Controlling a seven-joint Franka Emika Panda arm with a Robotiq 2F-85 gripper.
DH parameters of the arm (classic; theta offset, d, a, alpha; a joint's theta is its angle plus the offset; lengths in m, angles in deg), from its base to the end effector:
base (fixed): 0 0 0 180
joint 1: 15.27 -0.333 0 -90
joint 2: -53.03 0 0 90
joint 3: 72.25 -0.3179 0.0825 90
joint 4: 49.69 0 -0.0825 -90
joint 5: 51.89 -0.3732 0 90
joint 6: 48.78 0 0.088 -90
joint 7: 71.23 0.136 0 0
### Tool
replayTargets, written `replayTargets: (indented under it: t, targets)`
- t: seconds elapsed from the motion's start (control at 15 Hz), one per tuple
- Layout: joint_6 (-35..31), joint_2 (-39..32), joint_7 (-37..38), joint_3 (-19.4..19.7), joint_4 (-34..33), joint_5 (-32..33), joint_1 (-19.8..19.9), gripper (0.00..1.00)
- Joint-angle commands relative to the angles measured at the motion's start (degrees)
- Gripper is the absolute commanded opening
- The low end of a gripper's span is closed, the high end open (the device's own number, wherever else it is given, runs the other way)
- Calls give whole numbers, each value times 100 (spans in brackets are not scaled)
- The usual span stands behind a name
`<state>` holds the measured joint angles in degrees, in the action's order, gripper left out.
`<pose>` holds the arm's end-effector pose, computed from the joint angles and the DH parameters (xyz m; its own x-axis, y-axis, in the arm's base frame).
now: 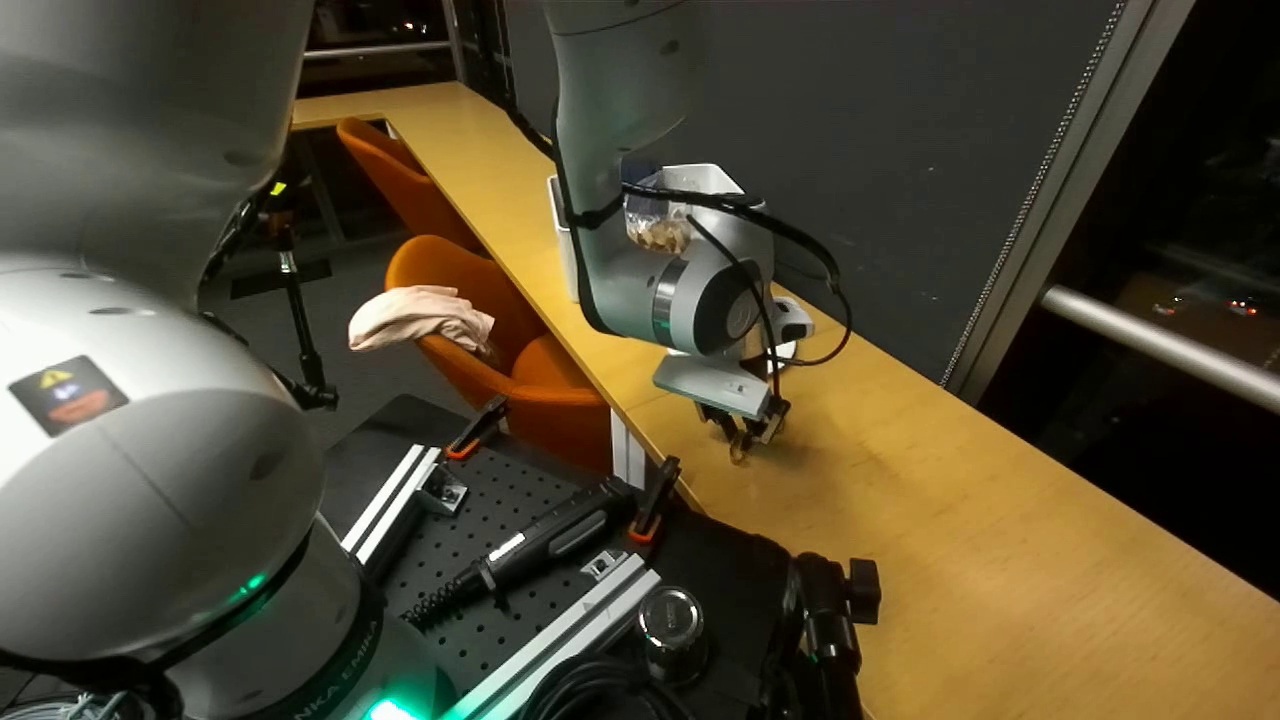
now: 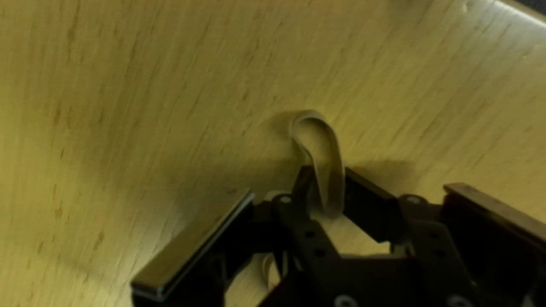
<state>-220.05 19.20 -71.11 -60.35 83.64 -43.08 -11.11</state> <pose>0.4883 -0.1420 0.0817 0.9943 -0.0873 0.0614 -0.0956 -0.9843 0.1486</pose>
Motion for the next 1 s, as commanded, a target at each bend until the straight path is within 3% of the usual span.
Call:
replayTargets:
  t: [0.0, 0.6, 0.93]
  targets:
    - [-84, 176, 3, 42, 112, -84, -85, 0]
    - [12, 160, 50, 318, -293, -16, -166, 1]
    - [33, 22, 62, 283, -616, -50, -133, 1]
